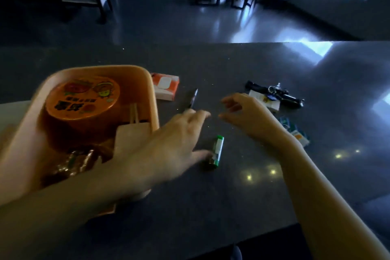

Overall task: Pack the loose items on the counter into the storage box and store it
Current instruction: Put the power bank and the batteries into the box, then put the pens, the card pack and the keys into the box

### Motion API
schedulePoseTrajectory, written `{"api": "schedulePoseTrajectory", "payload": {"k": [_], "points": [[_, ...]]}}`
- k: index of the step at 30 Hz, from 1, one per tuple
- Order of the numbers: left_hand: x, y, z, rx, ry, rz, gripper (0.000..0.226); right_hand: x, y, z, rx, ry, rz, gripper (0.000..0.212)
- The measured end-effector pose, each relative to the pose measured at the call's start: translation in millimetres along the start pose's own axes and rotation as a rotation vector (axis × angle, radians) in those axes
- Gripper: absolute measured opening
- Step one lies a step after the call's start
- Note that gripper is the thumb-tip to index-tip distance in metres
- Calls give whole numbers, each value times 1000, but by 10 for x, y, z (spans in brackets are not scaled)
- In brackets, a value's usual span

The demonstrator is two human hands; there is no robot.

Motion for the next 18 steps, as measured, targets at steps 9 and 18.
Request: {"api": "schedulePoseTrajectory", "payload": {"k": [9,18], "points": [[-749,-1052,122,-177,204,474,115,-300,340,-1475,102,-62,158,46],[-1188,-1333,145,-68,320,498,90,-611,528,-2190,122,-30,281,45]]}}
Point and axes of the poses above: each hand's wrist, its own x-axis away from the middle knuckle, its own y-axis out of the back of the hand, z = x × y, the point moved 10 cm from there along -x, towards the middle knuckle, and after that the axes turned 6 degrees about z, right-handed, at the moved point
